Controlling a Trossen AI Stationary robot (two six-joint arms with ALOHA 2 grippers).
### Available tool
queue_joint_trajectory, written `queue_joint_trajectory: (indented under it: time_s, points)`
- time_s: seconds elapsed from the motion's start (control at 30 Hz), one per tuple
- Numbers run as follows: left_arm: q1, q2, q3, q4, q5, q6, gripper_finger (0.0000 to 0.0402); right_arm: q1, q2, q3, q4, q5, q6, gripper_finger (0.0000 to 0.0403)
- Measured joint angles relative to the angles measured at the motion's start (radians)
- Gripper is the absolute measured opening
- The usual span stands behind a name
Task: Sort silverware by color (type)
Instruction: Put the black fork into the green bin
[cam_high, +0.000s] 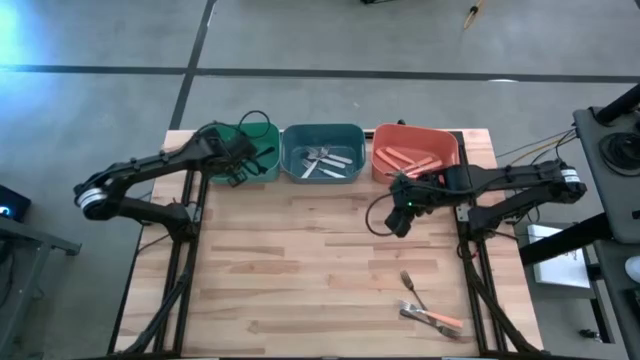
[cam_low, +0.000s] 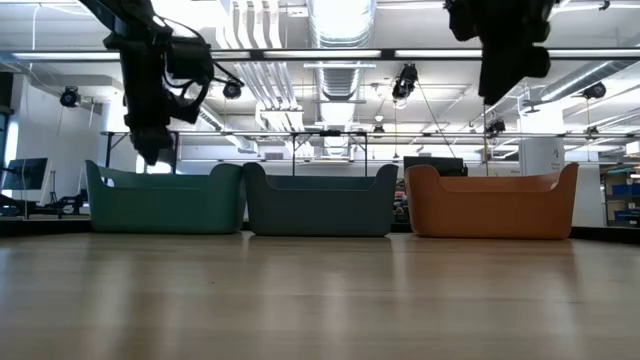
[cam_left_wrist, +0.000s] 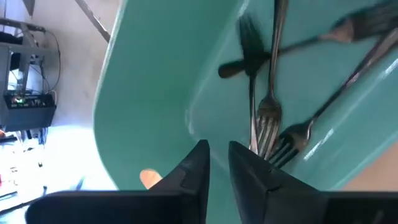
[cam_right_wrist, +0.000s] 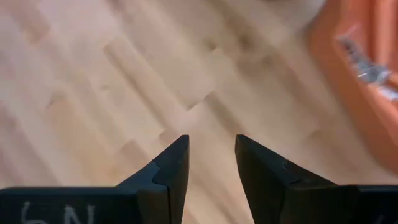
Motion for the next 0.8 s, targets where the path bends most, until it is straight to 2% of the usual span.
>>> queue_joint_trajectory:
  time_s: [0.2,0.3,0.37,0.43,0.57,0.63,0.7,0.8]
  points:
    - [0.000,-0.024,0.033,-0.001,0.007,-0.055,0.0074,0.086,0.000,0.000,-0.016,-0.091,0.106,0.0122]
    - [0.000,-0.031,0.062,0.000,0.118,-0.099,0.0090,0.135,0.000,-0.002,-0.019,-0.154,0.179,0.0121]
    - [-0.002,-0.031,0.087,0.004,0.268,-0.130,0.0099,0.172,0.000,-0.007,-0.018,-0.195,0.237,0.0121]
    - [-0.003,-0.034,0.106,0.021,0.468,-0.154,0.0106,0.214,0.002,-0.019,-0.018,-0.216,0.300,0.0121]
    - [-0.020,-0.036,0.114,0.093,1.068,-0.169,0.0109,0.301,0.019,-0.056,-0.016,-0.272,0.407,0.0121]
    - [-0.049,-0.036,0.111,0.154,1.306,-0.198,0.0108,0.347,0.037,-0.072,-0.011,-0.292,0.447,0.0121]
    - [-0.101,-0.036,0.112,0.197,1.388,-0.224,0.0107,0.395,0.065,-0.082,-0.012,-0.298,0.477,0.0121]
    - [-0.198,-0.036,0.113,0.233,1.356,-0.241,0.0107,0.461,0.124,-0.085,-0.004,-0.299,0.515,0.0121]
